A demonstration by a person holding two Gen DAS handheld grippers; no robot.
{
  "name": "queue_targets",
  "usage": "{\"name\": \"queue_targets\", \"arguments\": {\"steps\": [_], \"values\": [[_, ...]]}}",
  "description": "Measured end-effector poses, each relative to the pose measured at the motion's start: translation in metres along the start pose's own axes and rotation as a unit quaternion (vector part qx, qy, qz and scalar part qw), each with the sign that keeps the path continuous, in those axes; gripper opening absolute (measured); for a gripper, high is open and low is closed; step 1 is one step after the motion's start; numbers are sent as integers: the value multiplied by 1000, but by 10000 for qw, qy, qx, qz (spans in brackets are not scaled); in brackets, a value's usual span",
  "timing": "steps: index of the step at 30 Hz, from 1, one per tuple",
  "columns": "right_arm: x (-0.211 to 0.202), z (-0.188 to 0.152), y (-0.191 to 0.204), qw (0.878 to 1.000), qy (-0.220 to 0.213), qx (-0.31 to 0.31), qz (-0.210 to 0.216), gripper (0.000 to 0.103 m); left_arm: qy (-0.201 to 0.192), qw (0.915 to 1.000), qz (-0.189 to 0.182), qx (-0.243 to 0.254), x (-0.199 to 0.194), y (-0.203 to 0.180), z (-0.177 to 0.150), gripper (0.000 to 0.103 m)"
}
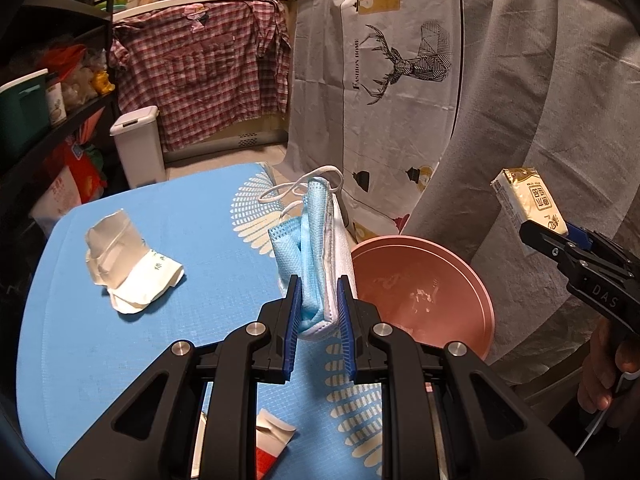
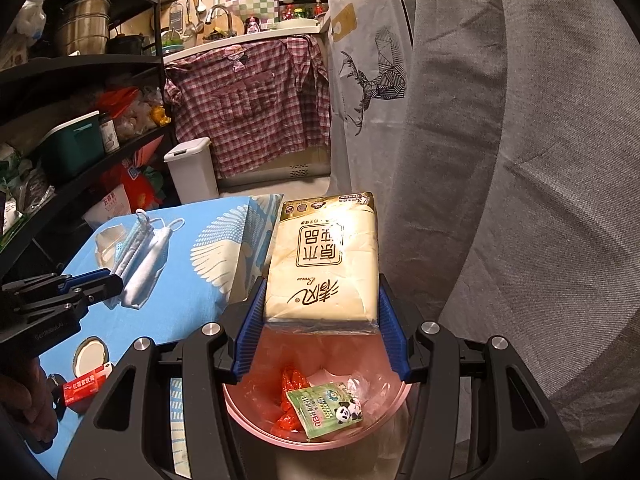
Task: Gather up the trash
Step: 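Open both tools to drop the tissue pack and mask into the bin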
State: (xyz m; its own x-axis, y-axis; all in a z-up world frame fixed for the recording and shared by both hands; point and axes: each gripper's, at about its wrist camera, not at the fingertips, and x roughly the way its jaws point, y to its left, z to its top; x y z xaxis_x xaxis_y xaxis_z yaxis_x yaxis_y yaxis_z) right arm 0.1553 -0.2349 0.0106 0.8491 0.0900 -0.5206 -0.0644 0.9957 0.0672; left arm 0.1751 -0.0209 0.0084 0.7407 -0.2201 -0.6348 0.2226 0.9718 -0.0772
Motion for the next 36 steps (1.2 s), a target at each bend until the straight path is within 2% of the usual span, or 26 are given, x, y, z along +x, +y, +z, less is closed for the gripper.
{"name": "queue_targets", "arguments": {"steps": [28,30,31,33,34,36], "values": [[18,-3,-13,9995,284,49,-112,53,254,9978,-547,258,39,-40,1,20],[20,-4,-13,9994,309,40,-121,55,231,9977,-574,272,40,-42,3,24],[20,-4,-13,9994,322,26,-138,55,233,9976,-582,280,40,-42,4,30],[21,-4,-13,9993,302,-15,-202,63,209,9977,-583,279,40,-43,5,39],[21,-4,-12,9993,275,-37,-234,71,196,9978,-578,264,40,-42,5,40],[20,-4,-12,9994,252,-59,-230,73,195,9979,-582,229,40,-41,6,40]]}}
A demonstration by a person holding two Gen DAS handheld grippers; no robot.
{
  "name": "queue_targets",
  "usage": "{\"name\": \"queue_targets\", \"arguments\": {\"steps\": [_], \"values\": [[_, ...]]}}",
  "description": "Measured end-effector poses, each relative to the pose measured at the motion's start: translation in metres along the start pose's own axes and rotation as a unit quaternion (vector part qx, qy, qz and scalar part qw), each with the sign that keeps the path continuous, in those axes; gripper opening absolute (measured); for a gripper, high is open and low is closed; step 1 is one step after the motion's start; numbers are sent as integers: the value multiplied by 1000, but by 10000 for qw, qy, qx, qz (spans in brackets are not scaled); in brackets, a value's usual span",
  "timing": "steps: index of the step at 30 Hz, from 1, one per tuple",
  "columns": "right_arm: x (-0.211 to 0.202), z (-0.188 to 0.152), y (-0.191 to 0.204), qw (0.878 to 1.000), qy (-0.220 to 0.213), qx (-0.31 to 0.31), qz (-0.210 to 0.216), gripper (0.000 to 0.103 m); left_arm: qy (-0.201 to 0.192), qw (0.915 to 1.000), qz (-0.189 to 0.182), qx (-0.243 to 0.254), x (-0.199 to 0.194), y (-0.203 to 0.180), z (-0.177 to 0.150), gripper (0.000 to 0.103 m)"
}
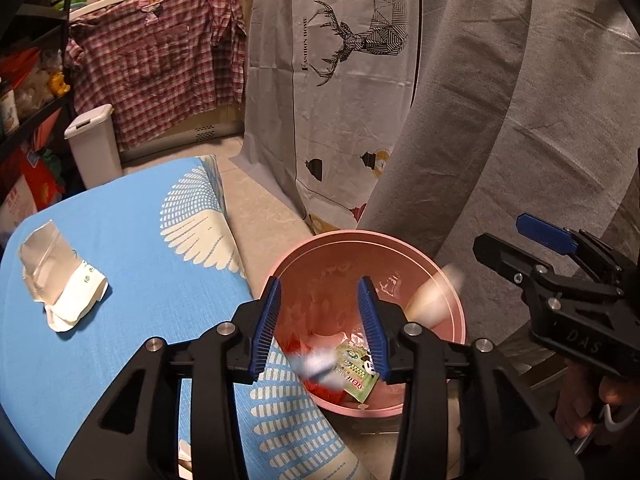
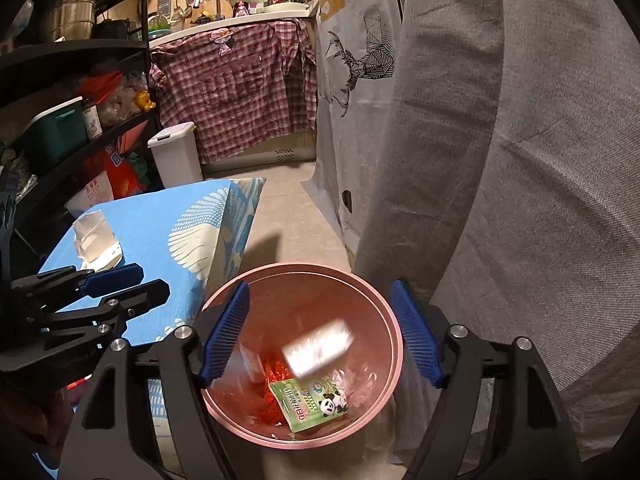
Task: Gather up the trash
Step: 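Open both tools to drop the tissue pack and mask into the bin, then move both tools to the table and grasp the gold jar lid with the left tool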
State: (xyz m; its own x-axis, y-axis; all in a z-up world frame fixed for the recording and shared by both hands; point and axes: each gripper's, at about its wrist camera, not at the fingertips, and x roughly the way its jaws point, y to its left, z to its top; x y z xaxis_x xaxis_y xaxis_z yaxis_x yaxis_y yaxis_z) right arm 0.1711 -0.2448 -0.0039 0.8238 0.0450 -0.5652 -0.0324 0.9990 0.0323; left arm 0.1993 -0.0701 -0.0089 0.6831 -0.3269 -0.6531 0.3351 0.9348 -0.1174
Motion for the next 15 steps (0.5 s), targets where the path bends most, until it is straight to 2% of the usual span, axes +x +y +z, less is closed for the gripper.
{"name": "queue_targets", "arguments": {"steps": [8,15], "values": [[-3,0,2,10000,-56,-14,28,73,-75,9998,132,-128,-13,15,1,40],[-19,-2,26,9991,-212,-260,277,72,-248,9988,358,-244,-52,49,-4,40]]}}
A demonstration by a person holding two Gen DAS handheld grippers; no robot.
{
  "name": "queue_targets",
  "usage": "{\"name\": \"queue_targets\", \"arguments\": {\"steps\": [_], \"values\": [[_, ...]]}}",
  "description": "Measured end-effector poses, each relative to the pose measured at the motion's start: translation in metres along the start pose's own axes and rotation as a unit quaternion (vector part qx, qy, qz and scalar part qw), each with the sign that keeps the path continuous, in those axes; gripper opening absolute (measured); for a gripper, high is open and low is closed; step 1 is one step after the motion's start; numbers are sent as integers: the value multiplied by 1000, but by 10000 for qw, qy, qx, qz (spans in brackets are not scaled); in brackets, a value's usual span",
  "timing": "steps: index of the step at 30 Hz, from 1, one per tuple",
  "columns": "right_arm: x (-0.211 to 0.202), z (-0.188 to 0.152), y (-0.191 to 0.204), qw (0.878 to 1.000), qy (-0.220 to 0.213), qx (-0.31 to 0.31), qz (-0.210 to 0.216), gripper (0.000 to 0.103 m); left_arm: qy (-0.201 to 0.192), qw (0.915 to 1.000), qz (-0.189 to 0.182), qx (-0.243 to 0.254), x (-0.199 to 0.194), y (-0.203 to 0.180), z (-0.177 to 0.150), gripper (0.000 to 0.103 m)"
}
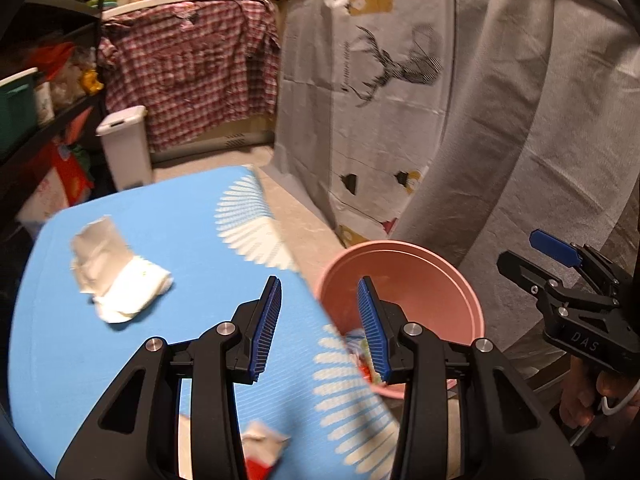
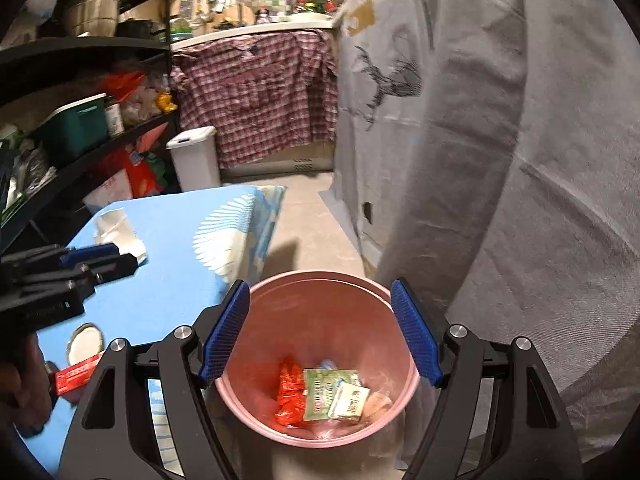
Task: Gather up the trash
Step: 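Move both tools to the table and grasp the gold jar lid with the left tool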
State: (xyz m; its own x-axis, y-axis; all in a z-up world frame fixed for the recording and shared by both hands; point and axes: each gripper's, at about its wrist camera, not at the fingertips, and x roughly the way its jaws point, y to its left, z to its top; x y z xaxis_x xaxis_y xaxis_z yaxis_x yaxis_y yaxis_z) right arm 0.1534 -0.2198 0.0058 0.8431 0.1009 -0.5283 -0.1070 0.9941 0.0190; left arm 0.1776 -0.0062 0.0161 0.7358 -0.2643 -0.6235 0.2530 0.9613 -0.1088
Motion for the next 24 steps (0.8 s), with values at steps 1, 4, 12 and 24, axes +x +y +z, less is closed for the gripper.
{"name": "queue_targets", "arguments": {"steps": [1,4,12,24], "values": [[-3,0,6,10000,-32,-50,72,72,-30,10000,52,-29,-7,8,-1,40],[-12,0,21,9995,-121,-140,258,66,-108,9996,197,-148,-26,30,-3,36],[-18,-8,68,9942,80,-238,1050,38,-212,9967,635,-467,-70,89,-22,21],[18,-33,134,9766,814,-615,1894,32,286,9946,821,-572,-70,132,-69,15]]}}
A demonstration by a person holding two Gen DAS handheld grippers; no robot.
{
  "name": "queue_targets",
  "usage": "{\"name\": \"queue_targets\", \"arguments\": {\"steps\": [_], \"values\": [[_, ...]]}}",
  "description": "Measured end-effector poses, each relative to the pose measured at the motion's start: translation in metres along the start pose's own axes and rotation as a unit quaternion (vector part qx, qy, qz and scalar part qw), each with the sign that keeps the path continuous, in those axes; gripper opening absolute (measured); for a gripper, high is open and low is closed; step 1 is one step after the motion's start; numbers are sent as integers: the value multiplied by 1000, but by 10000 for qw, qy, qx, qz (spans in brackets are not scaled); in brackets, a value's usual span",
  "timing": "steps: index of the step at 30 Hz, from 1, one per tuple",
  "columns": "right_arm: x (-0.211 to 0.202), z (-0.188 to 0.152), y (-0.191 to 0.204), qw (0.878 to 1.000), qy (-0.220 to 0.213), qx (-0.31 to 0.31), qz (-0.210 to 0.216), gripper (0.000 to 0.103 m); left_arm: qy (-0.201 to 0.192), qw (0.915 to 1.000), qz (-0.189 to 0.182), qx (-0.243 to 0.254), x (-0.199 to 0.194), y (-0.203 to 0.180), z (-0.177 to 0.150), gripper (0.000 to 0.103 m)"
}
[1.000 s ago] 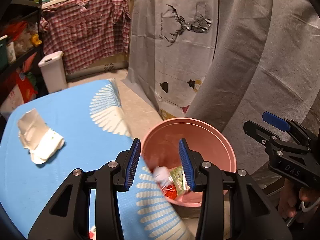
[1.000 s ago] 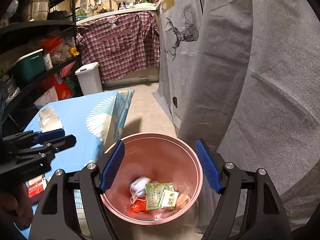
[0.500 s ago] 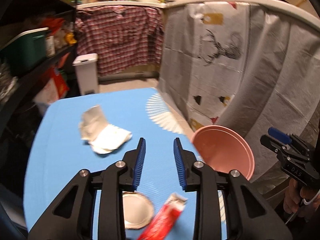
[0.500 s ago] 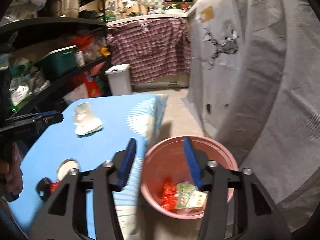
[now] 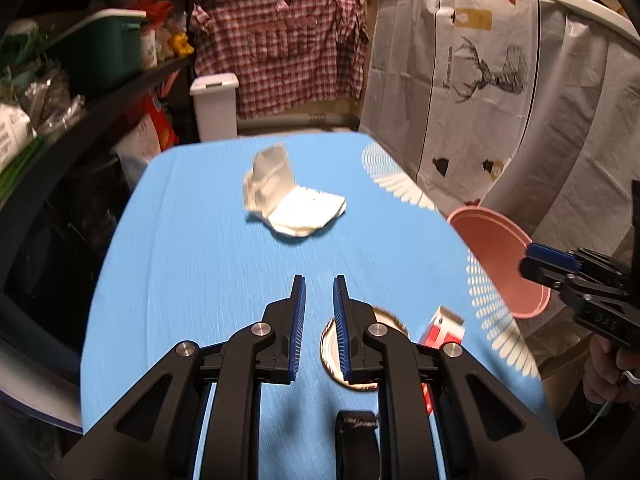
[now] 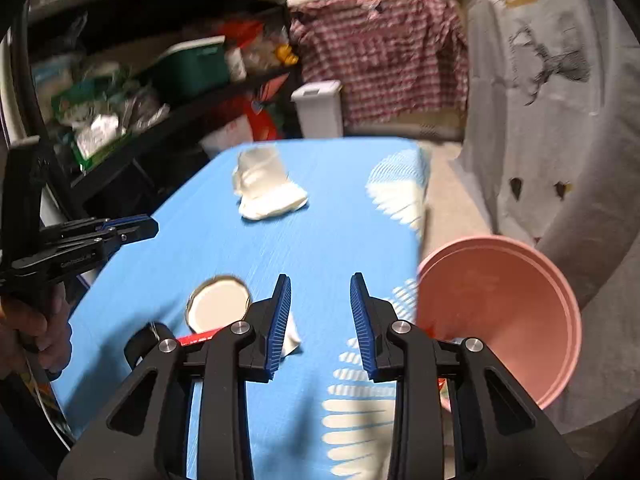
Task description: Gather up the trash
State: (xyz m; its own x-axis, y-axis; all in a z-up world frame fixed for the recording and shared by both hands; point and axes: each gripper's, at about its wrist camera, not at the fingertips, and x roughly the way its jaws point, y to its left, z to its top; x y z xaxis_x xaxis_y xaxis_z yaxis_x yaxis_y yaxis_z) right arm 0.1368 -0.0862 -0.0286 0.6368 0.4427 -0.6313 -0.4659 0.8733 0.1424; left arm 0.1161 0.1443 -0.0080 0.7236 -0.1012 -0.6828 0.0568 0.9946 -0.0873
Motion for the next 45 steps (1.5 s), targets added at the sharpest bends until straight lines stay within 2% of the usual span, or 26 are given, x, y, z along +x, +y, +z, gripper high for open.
{"name": "queue_targets", "arguments": {"steps": [9,24,30,33,37,45], "values": [[31,-6,8,9990,377,-234,70,32,350,9994,-59,-58,23,6,-24,15],[70,-18,14,9945,917,-481,177,31,733,9970,-258,38,55,3,-35,15],[71,-19,13,9934,1016,-477,217,20,917,9954,-252,125,63,-2,-40,15],[71,-20,15,9929,1059,-496,238,19,1014,9945,-146,233,66,-6,-42,7],[71,-21,17,9918,1125,-522,293,15,1032,9944,-56,211,65,-2,-41,4],[65,-23,22,9906,1160,-628,359,14,933,9953,171,170,57,4,-38,3]]}}
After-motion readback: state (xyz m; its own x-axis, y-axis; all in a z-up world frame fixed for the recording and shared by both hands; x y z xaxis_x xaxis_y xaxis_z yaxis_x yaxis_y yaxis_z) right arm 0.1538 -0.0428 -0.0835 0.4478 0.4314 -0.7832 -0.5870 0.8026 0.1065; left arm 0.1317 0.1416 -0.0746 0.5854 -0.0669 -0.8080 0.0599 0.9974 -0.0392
